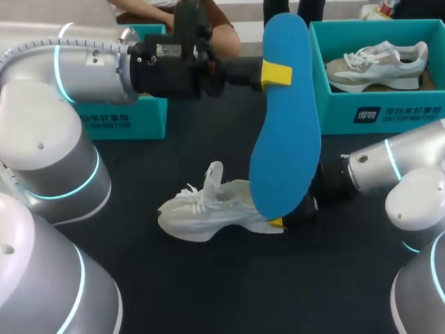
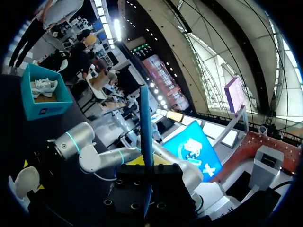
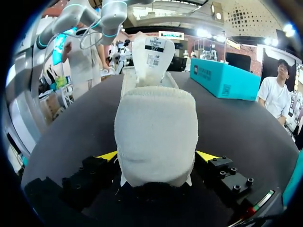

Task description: Take the shoe out of the shoebox, open the shoe tongue, remove and reinsert the insole, then place the shoe into the shoebox

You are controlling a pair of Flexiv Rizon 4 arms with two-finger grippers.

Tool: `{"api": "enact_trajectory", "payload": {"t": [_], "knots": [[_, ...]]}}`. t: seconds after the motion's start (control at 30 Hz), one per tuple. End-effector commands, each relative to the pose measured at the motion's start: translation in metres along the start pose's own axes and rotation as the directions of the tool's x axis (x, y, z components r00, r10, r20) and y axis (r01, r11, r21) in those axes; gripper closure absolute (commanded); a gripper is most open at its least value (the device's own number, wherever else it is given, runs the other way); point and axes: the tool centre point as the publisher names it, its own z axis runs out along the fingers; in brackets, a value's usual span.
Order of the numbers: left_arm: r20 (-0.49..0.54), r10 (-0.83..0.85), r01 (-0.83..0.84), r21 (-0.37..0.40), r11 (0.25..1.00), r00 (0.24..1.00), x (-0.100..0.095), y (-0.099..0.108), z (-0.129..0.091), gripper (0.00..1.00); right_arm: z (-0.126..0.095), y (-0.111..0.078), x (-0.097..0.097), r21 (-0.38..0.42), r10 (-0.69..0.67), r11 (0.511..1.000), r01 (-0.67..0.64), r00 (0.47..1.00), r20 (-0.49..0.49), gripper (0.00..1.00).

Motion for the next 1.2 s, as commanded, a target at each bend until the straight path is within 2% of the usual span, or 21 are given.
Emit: {"api": "enact_trajectory", "payload": {"t": [0.03,0.1,0.17,0.47,1.2], "knots": [[0.002,0.0,0.0,0.001,1.0,1.0,0.0,0.002,-0.001,1.0,-0.004,0.013,0.0,0.153,0.026,0.988,-0.023,1.0,-0.016,0.0],[0.002,0.0,0.0,0.001,1.0,1.0,0.0,0.002,-0.001,1.0,-0.004,0.015,-0.001,0.169,0.029,0.985,-0.025,0.999,-0.017,0.0],[0.002,0.0,0.0,0.001,1.0,1.0,0.0,0.002,-0.001,1.0,-0.008,0.02,-0.001,0.231,0.035,0.972,-0.031,0.999,-0.012,0.0],[0.002,0.0,0.0,0.001,1.0,1.0,0.0,0.002,-0.001,1.0,-0.014,0.033,0.001,0.395,0.079,0.916,-0.065,0.997,-0.019,0.0],[0.002,0.0,0.0,0.001,1.0,1.0,0.0,0.002,-0.001,1.0,-0.016,0.03,0.001,0.384,0.081,0.921,-0.072,0.997,-0.009,0.0]]}}
